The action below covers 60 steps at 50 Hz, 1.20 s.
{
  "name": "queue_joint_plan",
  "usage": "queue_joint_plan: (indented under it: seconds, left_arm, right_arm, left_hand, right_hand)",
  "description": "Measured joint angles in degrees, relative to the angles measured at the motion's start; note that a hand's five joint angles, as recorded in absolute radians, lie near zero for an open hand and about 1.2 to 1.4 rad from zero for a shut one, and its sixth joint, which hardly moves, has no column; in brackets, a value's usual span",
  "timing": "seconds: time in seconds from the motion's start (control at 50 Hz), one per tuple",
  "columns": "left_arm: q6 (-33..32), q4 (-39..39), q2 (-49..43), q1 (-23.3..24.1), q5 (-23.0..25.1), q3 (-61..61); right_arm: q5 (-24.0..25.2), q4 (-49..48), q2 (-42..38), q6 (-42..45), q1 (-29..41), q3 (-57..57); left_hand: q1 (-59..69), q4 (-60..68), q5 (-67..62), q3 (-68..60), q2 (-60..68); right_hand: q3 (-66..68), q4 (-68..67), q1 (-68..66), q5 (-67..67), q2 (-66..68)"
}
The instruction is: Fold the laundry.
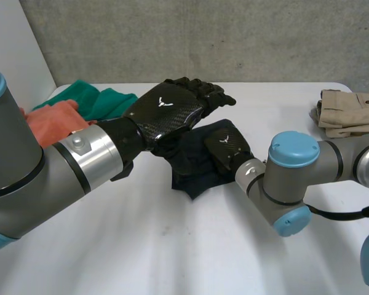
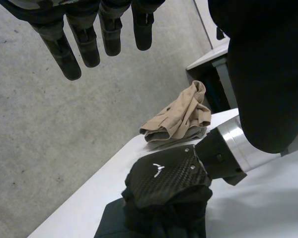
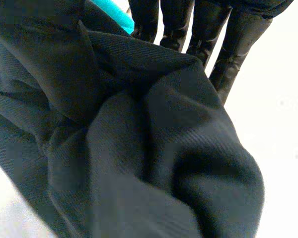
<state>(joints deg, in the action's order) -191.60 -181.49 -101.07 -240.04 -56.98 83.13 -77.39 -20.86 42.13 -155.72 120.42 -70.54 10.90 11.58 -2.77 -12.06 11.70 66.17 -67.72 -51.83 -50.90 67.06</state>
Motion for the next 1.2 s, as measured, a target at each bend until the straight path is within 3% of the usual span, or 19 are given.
queue_joint_plan:
  seconds: [0.16,0.22,0.36,0.52,0.7,0.94,1.2]
  left_arm:
    - [0.0,0.0,0.2,-0.7,0.0,-0.1]
    - [0.0,0.0,0.4,-1.1,0.0,-0.1]
    - [0.0,0.0,0.7,-1.9,0.0,-0.2]
    - [0.0,-0.1,1.0,-2.3,0.0,-0.3]
    - [0.0,-0.2,1.0,-2.2,0.0,-0.3]
    - [0.0,-0.2,1.0,-2.2,0.0,-0.2]
    - [0.0,-0.3,1.1,-1.9,-0.8,-0.1]
  right_arm:
    - [7.6,-6.9,-1.1,0.4,-2.6,5.5]
    - [12.5,-9.1,-1.0,0.2,-5.3,9.4]
    - [18.8,-10.3,-0.8,-2.0,-12.4,19.4]
    - [19.3,-10.7,-1.4,-10.8,-20.3,32.4]
    - [19.7,-13.4,-4.2,-14.0,-30.3,40.1]
    - [26.9,-21.3,-9.4,-13.5,-43.3,33.6]
    - [36.7,-35.2,-8.2,-12.9,-52.2,11.7]
  left_hand:
    - [0.0,0.0,0.0,0.0,0.0]
    - [0.0,0.0,0.0,0.0,0.0]
    - [0.0,0.0,0.0,0.0,0.0]
    - [0.0,0.0,0.0,0.0,0.0]
    - [0.0,0.0,0.0,0.0,0.0]
    - [0.0,0.0,0.0,0.0,0.0]
    - [0.0,0.0,0.0,0.0,0.0]
  right_hand:
    - [0.6,-0.3,-1.2,-0.1,0.0]
    - [0.6,-0.4,-1.2,-0.1,0.0]
    - [0.6,-0.4,-1.2,-0.6,0.0]
    - [0.6,-0.4,-1.2,-1.5,0.0]
    - [0.6,-0.4,-1.2,-2.1,0.0]
    - [1.2,-0.4,-1.5,-2.2,0.0]
    - [1.2,-0.4,-1.5,-4.1,0.0]
